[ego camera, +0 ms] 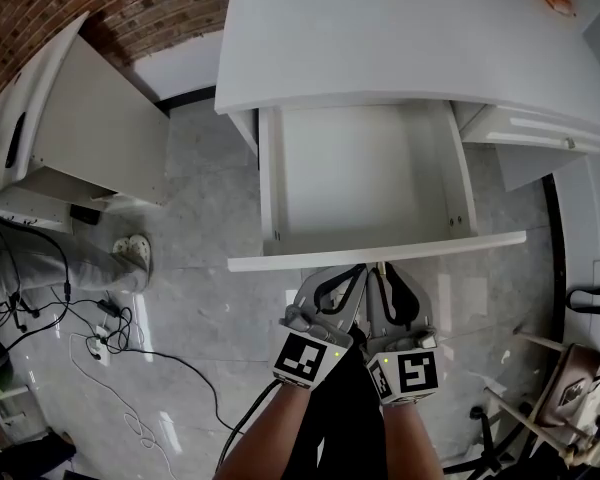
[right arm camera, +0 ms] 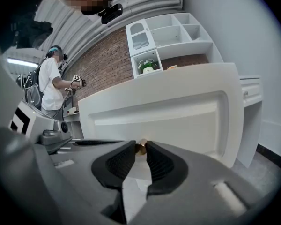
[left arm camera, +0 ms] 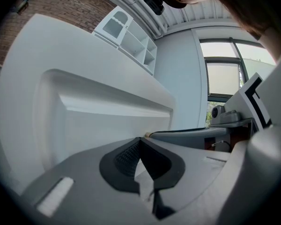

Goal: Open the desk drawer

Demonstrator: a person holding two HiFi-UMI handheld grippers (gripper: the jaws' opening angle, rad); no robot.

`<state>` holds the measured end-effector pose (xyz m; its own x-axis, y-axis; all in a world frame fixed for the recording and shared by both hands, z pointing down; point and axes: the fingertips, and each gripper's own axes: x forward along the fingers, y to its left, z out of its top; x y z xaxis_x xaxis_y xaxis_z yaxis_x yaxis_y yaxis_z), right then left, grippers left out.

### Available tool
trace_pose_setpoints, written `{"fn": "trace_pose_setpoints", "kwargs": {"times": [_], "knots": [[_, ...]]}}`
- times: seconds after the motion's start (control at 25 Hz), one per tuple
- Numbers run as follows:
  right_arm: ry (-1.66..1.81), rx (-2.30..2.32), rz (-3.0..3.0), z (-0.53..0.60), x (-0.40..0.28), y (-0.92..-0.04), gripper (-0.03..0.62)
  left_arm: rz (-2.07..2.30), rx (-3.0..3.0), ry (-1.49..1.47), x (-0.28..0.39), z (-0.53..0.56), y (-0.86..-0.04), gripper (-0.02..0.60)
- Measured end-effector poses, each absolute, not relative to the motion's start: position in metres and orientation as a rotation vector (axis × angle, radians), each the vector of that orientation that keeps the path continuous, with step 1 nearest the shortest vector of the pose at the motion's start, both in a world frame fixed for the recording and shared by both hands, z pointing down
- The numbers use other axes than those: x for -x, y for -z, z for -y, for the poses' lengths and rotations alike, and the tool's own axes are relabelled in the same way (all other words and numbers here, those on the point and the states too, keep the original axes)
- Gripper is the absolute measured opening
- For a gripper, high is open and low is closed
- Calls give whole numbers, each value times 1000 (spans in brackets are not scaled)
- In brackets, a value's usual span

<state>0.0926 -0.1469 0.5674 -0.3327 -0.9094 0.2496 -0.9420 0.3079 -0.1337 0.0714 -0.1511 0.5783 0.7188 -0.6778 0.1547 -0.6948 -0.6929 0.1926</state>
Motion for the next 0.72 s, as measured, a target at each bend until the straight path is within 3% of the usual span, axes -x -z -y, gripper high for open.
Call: {"fn": "trace_pose_setpoints", "kwargs": {"times": [0.72], "knots": [[-402, -1738, 2425, 117, -93, -566, 72, 1076, -2679, -126, -72, 121, -577, -8]]}}
